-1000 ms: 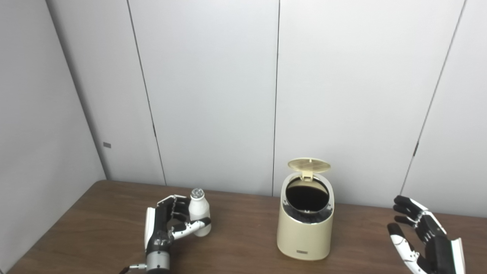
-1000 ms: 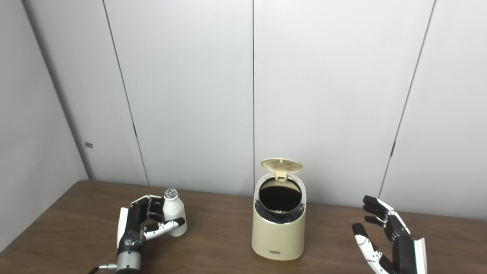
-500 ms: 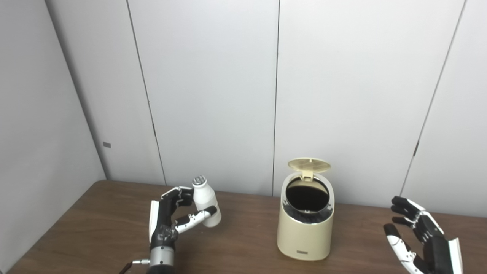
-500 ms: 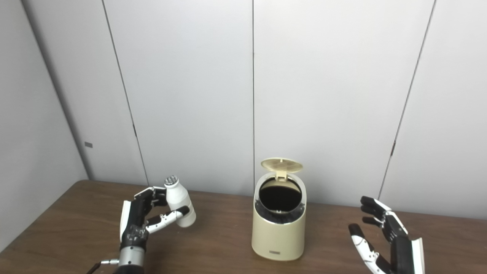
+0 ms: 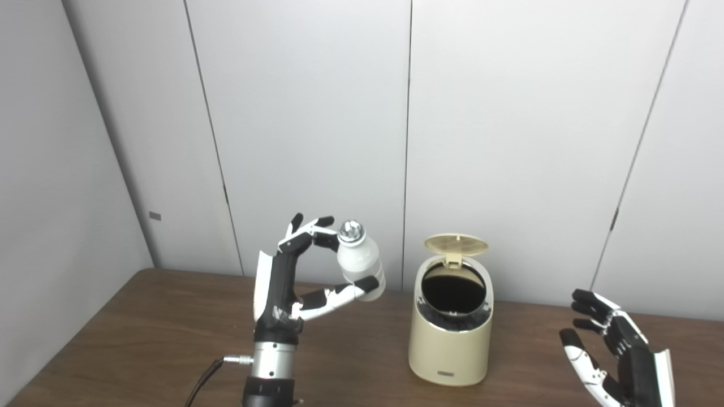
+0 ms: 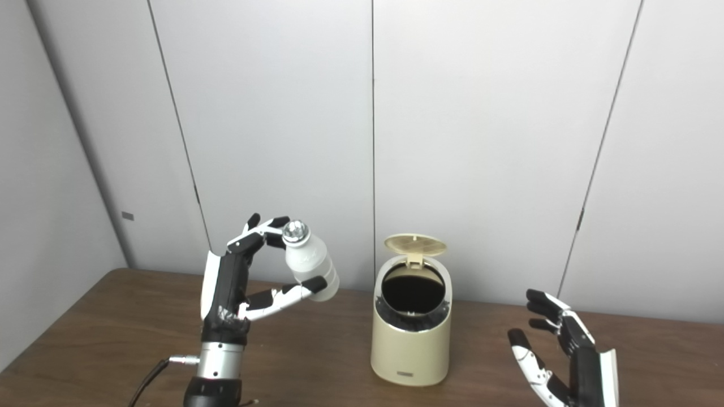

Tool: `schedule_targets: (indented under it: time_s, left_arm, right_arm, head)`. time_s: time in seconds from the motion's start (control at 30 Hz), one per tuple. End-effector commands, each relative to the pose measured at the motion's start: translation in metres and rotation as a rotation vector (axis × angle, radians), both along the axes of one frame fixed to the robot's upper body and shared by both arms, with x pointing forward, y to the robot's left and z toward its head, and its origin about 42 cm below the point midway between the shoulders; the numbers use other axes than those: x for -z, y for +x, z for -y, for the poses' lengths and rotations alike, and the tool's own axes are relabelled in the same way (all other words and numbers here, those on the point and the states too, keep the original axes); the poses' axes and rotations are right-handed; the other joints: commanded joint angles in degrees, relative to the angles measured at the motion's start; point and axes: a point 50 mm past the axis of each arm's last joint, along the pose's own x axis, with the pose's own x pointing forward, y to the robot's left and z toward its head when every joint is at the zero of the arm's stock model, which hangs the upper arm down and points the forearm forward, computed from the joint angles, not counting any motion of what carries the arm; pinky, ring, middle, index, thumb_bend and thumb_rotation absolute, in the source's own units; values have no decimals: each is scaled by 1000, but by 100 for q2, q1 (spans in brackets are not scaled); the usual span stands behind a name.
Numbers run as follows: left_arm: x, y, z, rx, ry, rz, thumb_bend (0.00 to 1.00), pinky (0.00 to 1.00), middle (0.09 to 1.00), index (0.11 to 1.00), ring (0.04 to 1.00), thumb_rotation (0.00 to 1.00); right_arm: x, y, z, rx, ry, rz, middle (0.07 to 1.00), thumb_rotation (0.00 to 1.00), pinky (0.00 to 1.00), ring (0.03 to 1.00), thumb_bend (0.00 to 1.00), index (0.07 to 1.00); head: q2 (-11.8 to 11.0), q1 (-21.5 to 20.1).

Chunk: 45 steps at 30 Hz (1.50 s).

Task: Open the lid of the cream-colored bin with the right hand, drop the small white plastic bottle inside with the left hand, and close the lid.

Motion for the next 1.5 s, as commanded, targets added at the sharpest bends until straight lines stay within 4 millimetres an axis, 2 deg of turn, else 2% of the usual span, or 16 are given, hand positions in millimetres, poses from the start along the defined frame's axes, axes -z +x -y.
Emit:
schedule_targets:
  time_s: [0.0, 0.1, 0.3, 0.33, 0.37, 0.43, 0.53, 0.63, 0.73, 0.9, 1.2, 1.47]
  left_arm:
    - [-30, 0, 9, 37, 23, 133, 523, 1000, 494, 468, 826, 0]
    - [-36, 1, 20, 70, 29, 161, 523, 1000, 490, 473, 821, 0]
    - [-40, 5, 38, 95, 29, 182, 520, 1000, 514, 457, 830, 0]
    - [-40, 7, 41, 97, 36, 190, 518, 1000, 575, 468, 841, 20]
    - [-39, 8, 43, 98, 42, 196, 518, 1000, 563, 474, 841, 31]
    - [-36, 11, 47, 90, 61, 205, 517, 1000, 547, 478, 842, 42]
    - [-31, 16, 53, 86, 84, 214, 523, 1000, 500, 468, 830, 4]
    - [-25, 23, 58, 108, 99, 210, 523, 1000, 502, 458, 837, 0]
    - [-18, 31, 63, 128, 120, 192, 524, 1000, 479, 483, 847, 0]
    - [-4, 46, 69, 156, 128, 130, 519, 1000, 525, 443, 870, 0]
    - [18, 69, 78, 153, 150, 35, 523, 1000, 505, 455, 877, 0]
    - [22, 78, 84, 156, 160, 21, 522, 1000, 510, 446, 876, 0]
  right_arm:
    - [-23, 7, -6, -10, 7, 106, 751, 476, 635, 734, 306, 713]
    - [-24, 7, -6, -8, 6, 107, 758, 503, 642, 737, 301, 718]
    - [-24, 7, -5, -8, 28, 109, 761, 457, 655, 739, 318, 718]
    - [-24, 7, -5, -5, 26, 110, 759, 455, 649, 733, 316, 715]
    - [-24, 7, -5, -4, 24, 111, 758, 452, 647, 731, 314, 715]
    - [-24, 7, -6, -3, 21, 111, 758, 451, 648, 732, 313, 718]
    - [-24, 5, -7, -4, 20, 114, 759, 465, 652, 736, 312, 722]
    - [-25, 4, -8, -5, 24, 119, 758, 469, 649, 734, 312, 720]
    - [-26, 3, -8, 2, 19, 125, 754, 473, 638, 728, 307, 715]
    - [-25, 3, -9, -4, 30, 125, 752, 461, 640, 729, 307, 710]
    - [-24, -1, -10, -1, 30, 127, 766, 460, 652, 738, 303, 724]
    - [-24, -2, -12, -4, 28, 129, 769, 456, 665, 748, 309, 725]
  head:
    - [-3, -23]
    - [-19, -68]
    - [-24, -151]
    - [-24, -151]
    - [-32, -187]
    - [-38, -243]
    - [-40, -262]
    - [-43, -325]
    - [-44, -355]
    - [-43, -425]
    - [-28, -536]
    - [-20, -584]
